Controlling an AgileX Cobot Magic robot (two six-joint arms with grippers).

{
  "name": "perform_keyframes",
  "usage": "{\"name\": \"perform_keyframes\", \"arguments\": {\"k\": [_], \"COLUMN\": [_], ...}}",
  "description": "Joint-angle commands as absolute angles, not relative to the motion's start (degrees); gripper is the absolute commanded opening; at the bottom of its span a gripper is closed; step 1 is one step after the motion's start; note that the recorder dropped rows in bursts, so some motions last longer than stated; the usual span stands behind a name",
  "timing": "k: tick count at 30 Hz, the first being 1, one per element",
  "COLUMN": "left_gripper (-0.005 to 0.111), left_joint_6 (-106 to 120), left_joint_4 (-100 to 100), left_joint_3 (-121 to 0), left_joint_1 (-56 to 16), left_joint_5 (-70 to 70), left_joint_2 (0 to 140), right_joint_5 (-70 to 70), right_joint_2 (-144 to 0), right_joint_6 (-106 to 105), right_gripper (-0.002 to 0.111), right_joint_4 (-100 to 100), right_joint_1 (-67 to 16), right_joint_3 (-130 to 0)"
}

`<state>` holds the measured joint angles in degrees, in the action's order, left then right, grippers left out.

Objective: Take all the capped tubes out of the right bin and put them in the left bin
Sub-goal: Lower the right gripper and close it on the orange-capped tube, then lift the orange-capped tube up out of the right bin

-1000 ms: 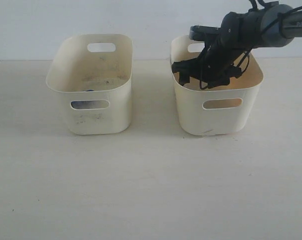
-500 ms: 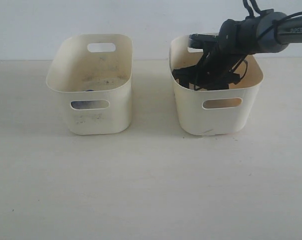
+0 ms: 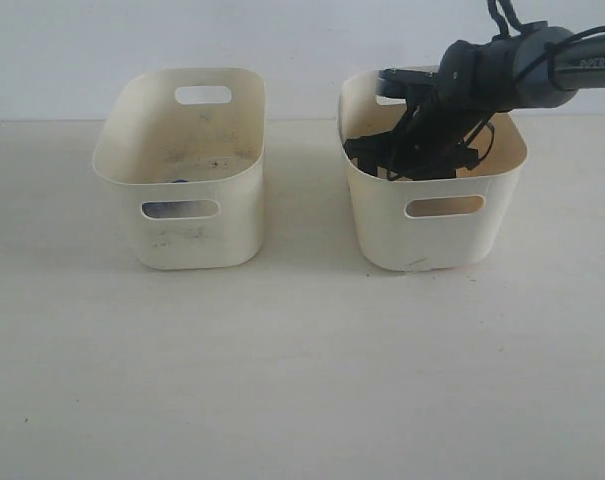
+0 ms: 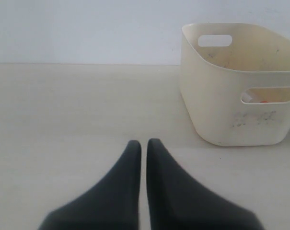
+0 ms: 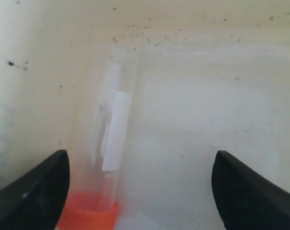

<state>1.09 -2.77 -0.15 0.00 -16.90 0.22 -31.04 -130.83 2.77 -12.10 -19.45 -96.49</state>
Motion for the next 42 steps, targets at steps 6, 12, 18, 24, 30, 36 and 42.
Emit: {"name": "perform_keyframes", "arguments": {"k": [6,12,18,24,30,36,42], "left_gripper": [0.004,0.004,0.004,0.004,0.004,0.004,0.004], "left_joint_6": [1.0,1.0,1.0,1.0,1.0,1.0,1.0], "left_joint_4": [-3.3,-3.3,-3.3,-3.3,-3.3,-3.3,-3.3], "left_joint_3": [0.0,0.0,0.0,0.0,0.0,0.0,0.0], "left_joint_1": [-0.2,-0.2,-0.2,-0.2,-0.2,-0.2,-0.2], "left_joint_5": [-16.9,-16.9,-16.9,-16.9,-16.9,-16.9,-16.9], "left_joint_2": [0.0,0.0,0.0,0.0,0.0,0.0,0.0], "right_joint_5": [-36.6,-36.3,-36.3,-36.3,-36.3,-37.8,-42.2], "right_joint_2": [-131.8,-131.8,-131.8,-129.2,-122.5,-116.7,-112.2], "right_joint_6": [3.5,4.1,4.5,4.6,5.2,5.6,5.8], "right_gripper": [0.051,0.051,0.013,0.0,0.0,0.0,0.0], "right_joint_4": [-6.5,-6.6,-6.6,-6.7,-6.6,-4.5,-2.9], "right_joint_1": [-20.5,-20.5,-20.5,-20.5,-20.5,-20.5,-20.5], "right_joint_3": [-96.1,-96.1,-96.1,-96.1,-96.1,-96.1,-96.1]}}
